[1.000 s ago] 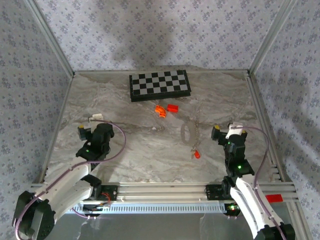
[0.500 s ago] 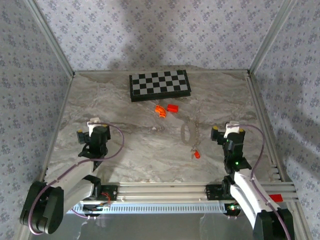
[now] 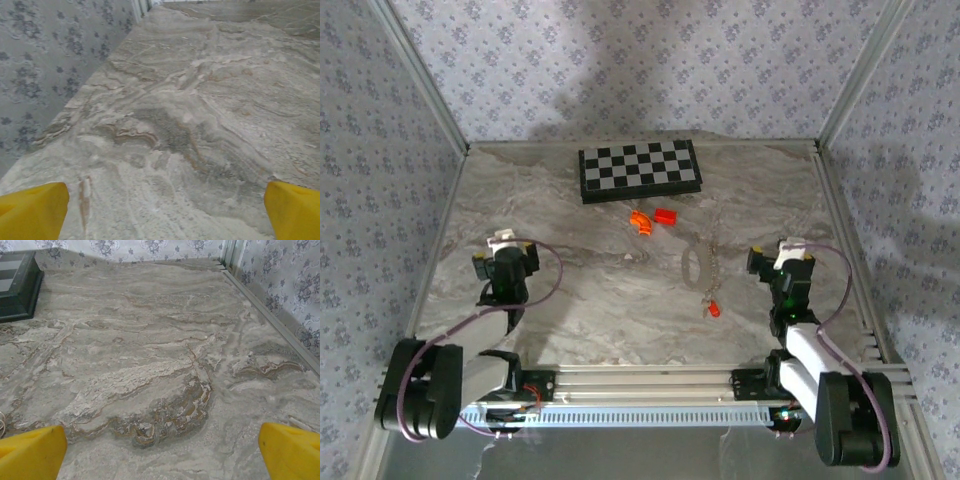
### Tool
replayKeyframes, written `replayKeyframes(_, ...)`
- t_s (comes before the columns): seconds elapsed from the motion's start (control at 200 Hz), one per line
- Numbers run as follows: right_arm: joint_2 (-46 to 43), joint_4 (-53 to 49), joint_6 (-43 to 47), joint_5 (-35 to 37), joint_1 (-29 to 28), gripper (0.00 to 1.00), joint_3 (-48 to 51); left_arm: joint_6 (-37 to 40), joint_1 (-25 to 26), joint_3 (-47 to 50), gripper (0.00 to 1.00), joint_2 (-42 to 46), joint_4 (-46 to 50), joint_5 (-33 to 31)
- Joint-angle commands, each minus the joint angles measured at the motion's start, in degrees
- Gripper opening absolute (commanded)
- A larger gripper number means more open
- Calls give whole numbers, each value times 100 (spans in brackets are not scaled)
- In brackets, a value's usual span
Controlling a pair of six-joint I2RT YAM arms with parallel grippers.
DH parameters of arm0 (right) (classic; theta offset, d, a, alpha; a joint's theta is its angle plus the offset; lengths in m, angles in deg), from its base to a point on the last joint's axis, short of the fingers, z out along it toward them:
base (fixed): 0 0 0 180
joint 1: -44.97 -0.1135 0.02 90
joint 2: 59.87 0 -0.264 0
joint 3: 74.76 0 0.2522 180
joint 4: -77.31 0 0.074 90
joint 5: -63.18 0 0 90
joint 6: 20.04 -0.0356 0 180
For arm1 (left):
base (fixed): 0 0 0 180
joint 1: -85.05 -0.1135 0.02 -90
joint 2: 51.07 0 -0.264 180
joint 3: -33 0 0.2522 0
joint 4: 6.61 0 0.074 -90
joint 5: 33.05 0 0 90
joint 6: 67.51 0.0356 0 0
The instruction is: Put the keys on the keyring
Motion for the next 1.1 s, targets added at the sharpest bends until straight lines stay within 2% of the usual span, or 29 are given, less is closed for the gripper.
replayKeyframes(0.0,467,857,13,-214,104,100,-92,33,-93,-233,99,-317,-705,240)
replayKeyframes(0.195,1292,1541,-82,-470,273,100,-303,-96,-248,-385,99,-824,-1162,317)
replayKeyframes(0.52,2416,2271,-224,-686,451,100,-644,282,-335,-562,99,-1193,-1397,402)
replayKeyframes(0.715,2896,2395,-127,-803,463,100,-840,308,-557,-254,100,-1800,-2681,578)
replayKeyframes(0.81,3054,2495,-127,-794,450,100,-855,340,-560,-432,99,-1874,-2397,694)
replayKeyframes(0.905,3407,3012,-129,-770,438,99,-805,356,-569,-511,99,-1927,-2294,753)
replayKeyframes(0.975,3231,2457,-111,-606,391,99,-960,324,-624,-543,100,-1943,-2243,855)
replayKeyframes(1.094,3279,2199,-49,-265,241,99,-1154,259,-724,-667,100,-1960,-2015,1031)
